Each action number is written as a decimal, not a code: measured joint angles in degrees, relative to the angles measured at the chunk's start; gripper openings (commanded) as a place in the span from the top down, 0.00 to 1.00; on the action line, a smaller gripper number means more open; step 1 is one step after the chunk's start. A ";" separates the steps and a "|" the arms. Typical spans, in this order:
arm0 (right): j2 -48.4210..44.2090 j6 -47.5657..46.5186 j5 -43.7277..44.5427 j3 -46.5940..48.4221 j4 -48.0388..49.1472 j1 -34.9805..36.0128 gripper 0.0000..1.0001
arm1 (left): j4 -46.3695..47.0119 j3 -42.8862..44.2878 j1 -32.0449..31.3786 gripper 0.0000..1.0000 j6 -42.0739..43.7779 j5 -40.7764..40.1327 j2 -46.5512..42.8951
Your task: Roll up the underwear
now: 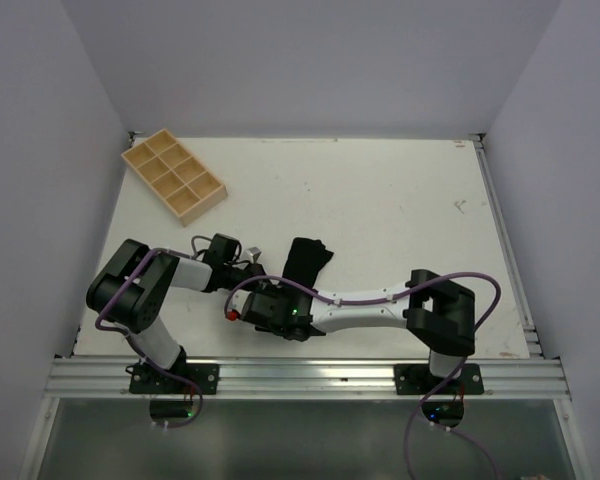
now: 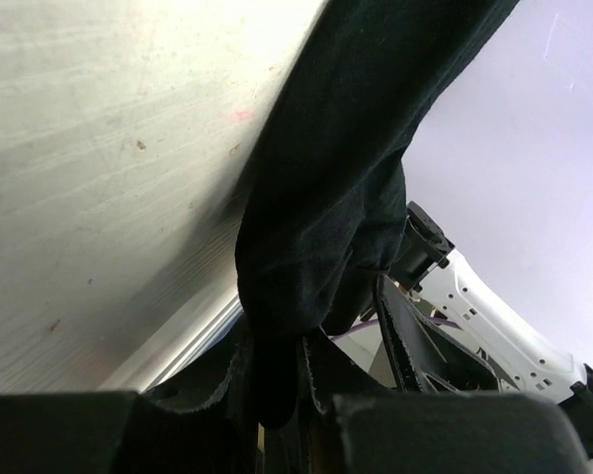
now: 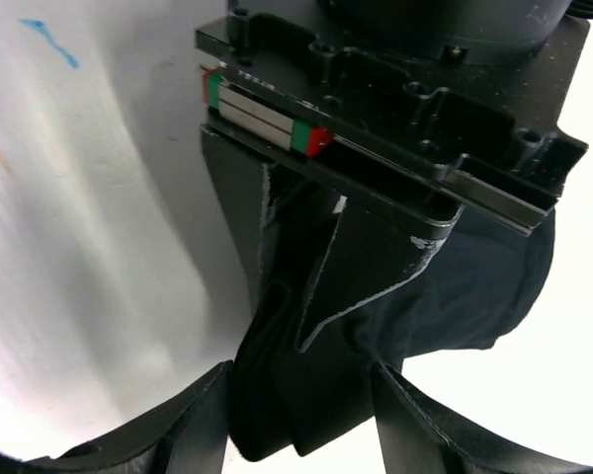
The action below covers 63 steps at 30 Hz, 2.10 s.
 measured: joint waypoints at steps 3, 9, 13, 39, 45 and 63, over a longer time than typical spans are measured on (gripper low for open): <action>0.63 -0.57 1.09 0.33 0.07 0.00 0.42 | -0.96 0.39 0.02 1.00 0.20 0.00 0.00; 1.70 -1.75 1.40 0.42 0.17 0.11 0.56 | -1.95 0.81 0.02 1.00 0.37 -0.02 0.00; 1.77 -2.03 1.36 0.42 0.15 0.20 0.79 | -1.97 0.81 0.07 1.00 0.35 -0.02 0.00; -0.81 5.18 -23.67 1.09 -1.44 -14.86 1.00 | -15.78 5.77 4.31 0.42 15.85 -5.66 -1.62; -0.79 6.27 -29.53 2.58 -2.60 -18.73 1.00 | -17.97 8.48 7.23 0.36 19.93 -7.52 -1.62; -0.79 9.44 -52.22 0.39 -0.61 -34.97 1.00 | -1.86 14.14 9.09 0.56 33.16 -6.21 -6.88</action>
